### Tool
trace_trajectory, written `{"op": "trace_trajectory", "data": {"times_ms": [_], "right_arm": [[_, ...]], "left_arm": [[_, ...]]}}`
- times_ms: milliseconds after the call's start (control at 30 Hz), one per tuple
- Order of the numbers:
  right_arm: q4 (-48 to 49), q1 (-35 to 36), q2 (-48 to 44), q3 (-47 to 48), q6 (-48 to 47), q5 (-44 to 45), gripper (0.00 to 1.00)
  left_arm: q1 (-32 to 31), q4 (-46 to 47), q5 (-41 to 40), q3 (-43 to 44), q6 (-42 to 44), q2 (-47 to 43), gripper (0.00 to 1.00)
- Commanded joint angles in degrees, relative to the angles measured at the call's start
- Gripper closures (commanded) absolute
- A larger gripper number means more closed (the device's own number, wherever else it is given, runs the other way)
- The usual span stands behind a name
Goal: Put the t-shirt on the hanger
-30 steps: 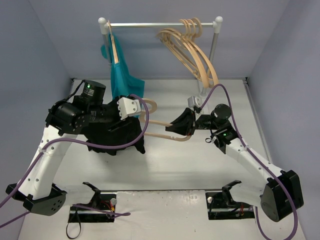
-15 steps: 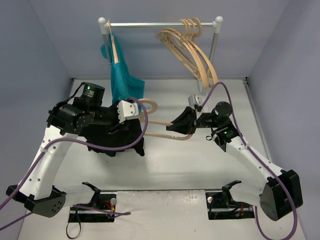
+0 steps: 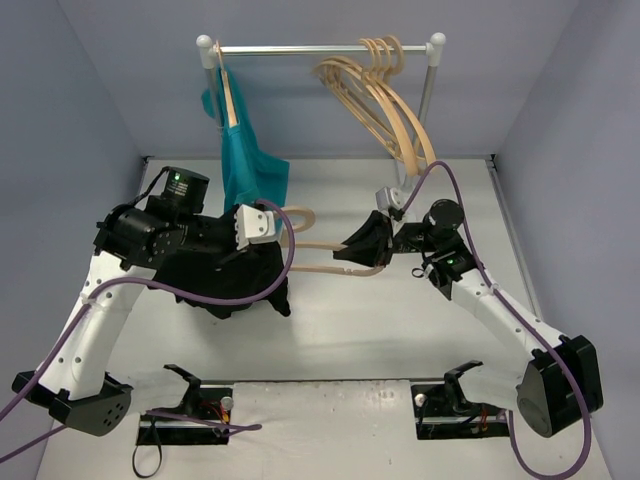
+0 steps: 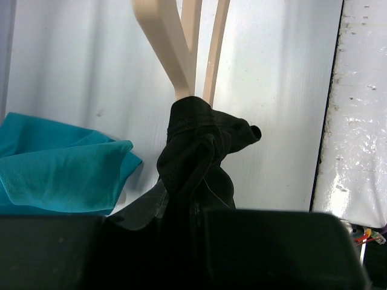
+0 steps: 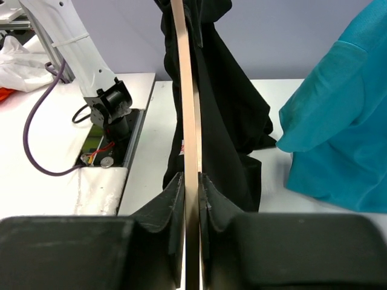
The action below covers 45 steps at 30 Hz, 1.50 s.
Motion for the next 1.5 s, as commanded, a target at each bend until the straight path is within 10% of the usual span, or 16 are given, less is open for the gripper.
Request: {"op": "trace_trajectory", "data": {"times_ms": [0, 300, 633, 833, 1167, 1467], "right_arm": [[6.2, -0.8, -0.1, 4.0, 0.5, 1.1, 0.89], [2.1, -8.8, 0.5, 7.1, 7.2, 6.3, 0.37], [-14.4, -12.1, -17.9, 2.1, 12.8, 35.5, 0.33], [-14.4, -0.1, -23.7, -8.0, 23.0, 49.7, 0.40], [-4.6, 23.8, -6.1, -11.5, 24.3, 62.1, 0.65], [5.0, 31.6, 8.6, -6.7, 23.7, 63.6, 0.55]], "left_arm": [[0.4, 2.3, 2.3, 0.6, 1.5, -1.7, 1.00], [0.4, 4.8, 1.7, -1.3, -0.4, -3.2, 1.00], [0.4, 19.2, -5.6, -9.5, -12.1, -5.7, 1.00], [0.4, 24.3, -6.7, -13.2, -15.9, -8.6, 1.00], [0.4, 27.4, -2.7, -17.9, -15.5, -16.5, 1.00], [0.4, 28.7, -2.8, -20.5, -15.9, -18.2, 1.00]]}}
